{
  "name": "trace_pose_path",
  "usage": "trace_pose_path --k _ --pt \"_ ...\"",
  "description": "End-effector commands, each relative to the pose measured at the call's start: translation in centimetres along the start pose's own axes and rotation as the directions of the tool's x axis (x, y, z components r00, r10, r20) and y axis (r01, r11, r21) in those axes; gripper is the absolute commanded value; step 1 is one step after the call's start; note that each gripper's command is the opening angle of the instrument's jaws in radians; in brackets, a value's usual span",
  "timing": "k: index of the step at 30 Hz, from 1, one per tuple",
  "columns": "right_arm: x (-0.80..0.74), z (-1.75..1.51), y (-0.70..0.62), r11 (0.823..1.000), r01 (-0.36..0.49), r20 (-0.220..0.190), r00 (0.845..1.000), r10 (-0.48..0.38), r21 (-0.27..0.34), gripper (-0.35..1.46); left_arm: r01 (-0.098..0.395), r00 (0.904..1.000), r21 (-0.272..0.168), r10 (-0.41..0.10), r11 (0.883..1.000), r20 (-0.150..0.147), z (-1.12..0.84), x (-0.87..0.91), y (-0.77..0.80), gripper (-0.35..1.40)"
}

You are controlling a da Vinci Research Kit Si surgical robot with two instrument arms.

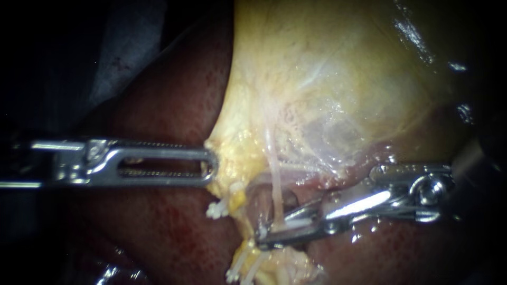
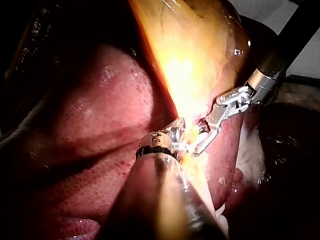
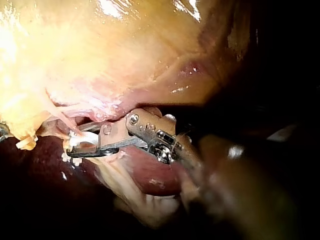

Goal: Going back first clip right tube

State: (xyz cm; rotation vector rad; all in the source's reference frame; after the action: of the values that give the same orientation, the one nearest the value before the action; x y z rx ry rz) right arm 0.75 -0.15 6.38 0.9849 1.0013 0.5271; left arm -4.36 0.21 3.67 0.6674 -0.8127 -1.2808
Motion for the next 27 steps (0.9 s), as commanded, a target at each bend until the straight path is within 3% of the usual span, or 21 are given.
trace_pose_path --k 1,16,27 --pt "0.00 0.00 0.01 1.000 0.005 -0.002 1.000 -0.005 -0.002 0.31 0.000 1.0000 0.000 0.000 1.000 0.000 0.01 0.00 0.00 -0.35" --pt "0.00 -0.01 -0.02 0.999 0.051 -0.010 0.999 -0.051 -0.004 0.41 0.000 1.0000 0.000 0.000 1.000 0.000 0.01 0.00 0.00 -0.35" --pt "0.10 -0.34 -0.17 0.998 0.066 -0.030 0.997 -0.067 -0.018 0.42 -0.001 1.0000 0.001 0.001 1.000 -0.002 0.01 0.01 0.01 -0.35"
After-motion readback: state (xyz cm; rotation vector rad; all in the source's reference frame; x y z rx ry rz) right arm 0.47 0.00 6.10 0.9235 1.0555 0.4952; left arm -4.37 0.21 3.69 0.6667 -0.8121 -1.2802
